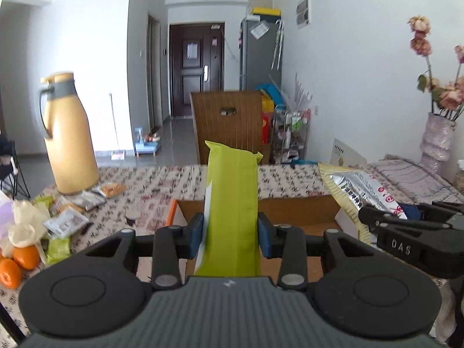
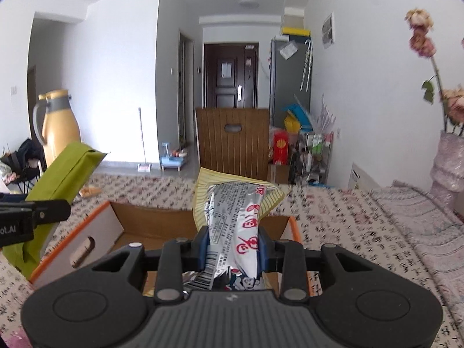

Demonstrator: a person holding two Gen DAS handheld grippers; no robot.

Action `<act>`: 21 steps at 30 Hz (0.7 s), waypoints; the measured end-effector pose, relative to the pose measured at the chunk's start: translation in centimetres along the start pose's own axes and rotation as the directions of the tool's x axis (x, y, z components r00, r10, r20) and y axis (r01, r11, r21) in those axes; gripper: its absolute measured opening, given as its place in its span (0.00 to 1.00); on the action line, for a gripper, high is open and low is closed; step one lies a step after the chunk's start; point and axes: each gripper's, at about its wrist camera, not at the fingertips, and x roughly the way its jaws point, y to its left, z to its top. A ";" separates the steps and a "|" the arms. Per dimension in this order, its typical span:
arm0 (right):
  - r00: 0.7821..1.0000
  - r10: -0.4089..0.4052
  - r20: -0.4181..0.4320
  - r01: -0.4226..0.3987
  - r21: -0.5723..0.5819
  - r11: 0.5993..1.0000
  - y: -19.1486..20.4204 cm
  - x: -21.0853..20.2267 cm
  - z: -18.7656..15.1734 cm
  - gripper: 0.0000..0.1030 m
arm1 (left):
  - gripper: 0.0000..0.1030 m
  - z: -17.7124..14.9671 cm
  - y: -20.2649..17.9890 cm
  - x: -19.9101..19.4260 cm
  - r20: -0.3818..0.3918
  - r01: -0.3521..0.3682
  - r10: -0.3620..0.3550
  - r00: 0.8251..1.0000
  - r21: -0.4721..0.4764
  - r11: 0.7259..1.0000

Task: Organize snacks
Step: 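Carry the green bar and silver-red wrapper into the box and release both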

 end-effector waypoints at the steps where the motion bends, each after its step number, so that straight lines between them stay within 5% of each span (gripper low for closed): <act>1: 1.000 0.001 -0.018 -0.002 -0.008 1.000 0.0 0.8 -0.4 0.31 | 0.38 -0.3 0.1 0.7 -0.013 -0.001 0.001 1.000 -0.004 1.000; 14: 0.988 0.000 -0.152 -0.003 -0.023 1.000 -0.2 4.7 -3.5 0.32 | 0.39 -3.8 1.1 6.0 -0.164 -0.015 0.013 0.986 -0.012 1.000; 16: 0.988 0.005 -0.157 -0.008 -0.015 1.000 -0.4 4.7 -3.6 0.44 | 0.42 -4.0 1.3 5.9 -0.157 -0.008 0.004 0.988 -0.023 1.000; 18: 0.990 -0.004 -0.142 0.002 -0.015 1.000 -0.5 4.2 -3.5 0.46 | 0.54 -4.0 1.5 5.7 -0.150 -0.002 -0.002 0.989 -0.028 1.000; 19: 0.991 0.001 -0.137 -0.002 -0.011 1.000 -0.6 4.0 -3.4 0.54 | 0.71 -4.0 1.5 5.5 -0.141 -0.008 0.004 0.990 -0.031 0.999; 21: 0.993 0.009 -0.122 -0.008 0.001 1.000 -0.7 3.4 -3.3 0.75 | 0.91 -3.8 1.5 4.9 -0.109 -0.030 0.026 0.994 -0.037 0.999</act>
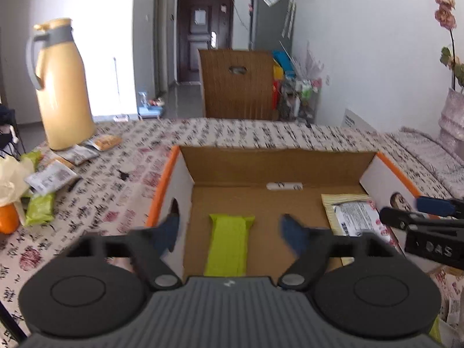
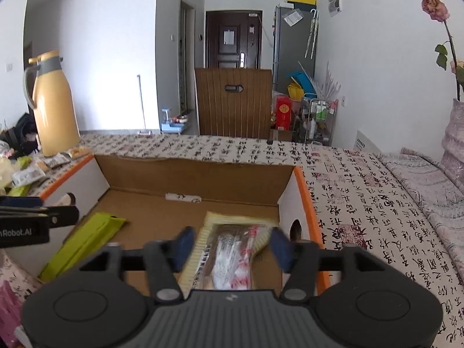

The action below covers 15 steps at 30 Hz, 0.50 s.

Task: Organize snacks
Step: 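Carry the green bar and silver-red wrapper into the box and release both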

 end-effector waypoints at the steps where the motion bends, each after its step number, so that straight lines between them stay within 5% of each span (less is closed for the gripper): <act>1: 1.000 -0.002 0.010 0.002 0.004 1.000 0.0 -0.3 0.0 0.88 | 1.00 0.1 0.0 -0.3 0.013 -0.005 0.005 1.000 -0.007 1.000; 4: 0.999 0.003 0.037 -0.004 0.029 1.000 -0.4 -1.2 0.1 1.00 | 1.00 0.5 0.4 -1.2 0.039 -0.002 0.003 0.999 -0.027 1.000; 15: 0.998 -0.010 0.055 0.007 0.052 0.999 -1.0 -2.3 1.4 1.00 | 1.00 2.1 -0.2 -3.7 0.079 -0.027 0.029 0.996 -0.021 0.999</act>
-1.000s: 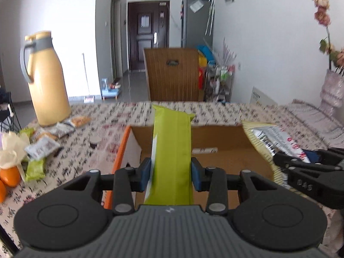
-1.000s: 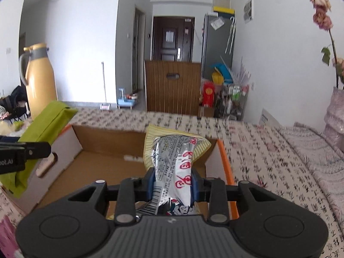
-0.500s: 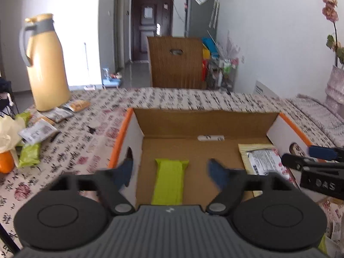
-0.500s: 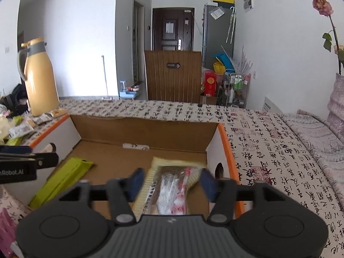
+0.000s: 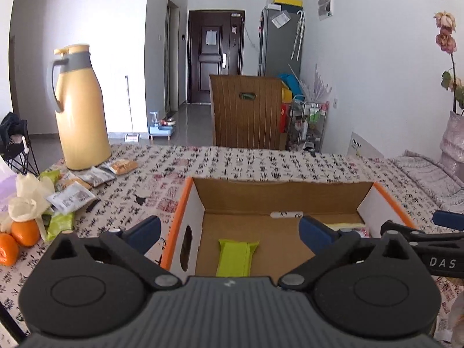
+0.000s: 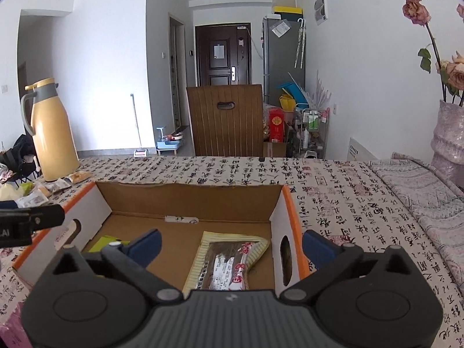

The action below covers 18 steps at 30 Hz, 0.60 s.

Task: Organize snacks
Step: 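Carry the green bar and silver-red wrapper into the box and release both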

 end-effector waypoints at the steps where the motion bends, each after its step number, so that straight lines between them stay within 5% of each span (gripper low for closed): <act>1: 1.000 0.002 0.005 -0.002 0.001 1.000 0.0 -0.3 0.1 1.00 | 1.00 0.2 0.0 -0.4 0.006 0.000 0.000 1.000 0.001 1.000; 18: 0.998 0.001 0.056 -0.001 -0.002 1.000 0.2 -8.8 -1.8 1.00 | 1.00 -0.7 0.9 -8.3 0.064 0.010 -0.010 0.998 0.007 1.000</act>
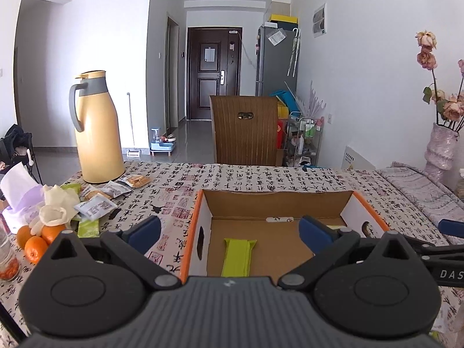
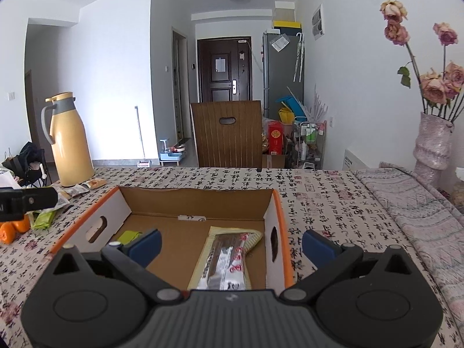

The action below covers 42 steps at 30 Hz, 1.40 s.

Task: Organize snacks
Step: 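Withdraw both tools back toward the snack pile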

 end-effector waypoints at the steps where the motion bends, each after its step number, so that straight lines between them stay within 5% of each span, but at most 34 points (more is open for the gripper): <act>1: 1.000 0.000 0.004 0.000 0.002 1.000 0.0 -0.6 -0.2 1.00 | 1.00 -0.2 0.1 -0.4 0.001 0.001 -0.001 1.000 -0.001 1.000; 24: 0.999 0.000 0.042 -0.001 0.010 1.000 -1.0 -10.6 -8.0 1.00 | 1.00 -7.6 2.5 -7.0 -0.037 0.028 -0.028 0.999 0.006 1.000; 42: 0.988 -0.074 -0.137 0.076 0.014 0.997 -2.0 -12.5 -15.7 0.94 | 1.00 -14.3 3.8 -7.9 -0.173 0.029 -0.034 0.984 -0.029 0.999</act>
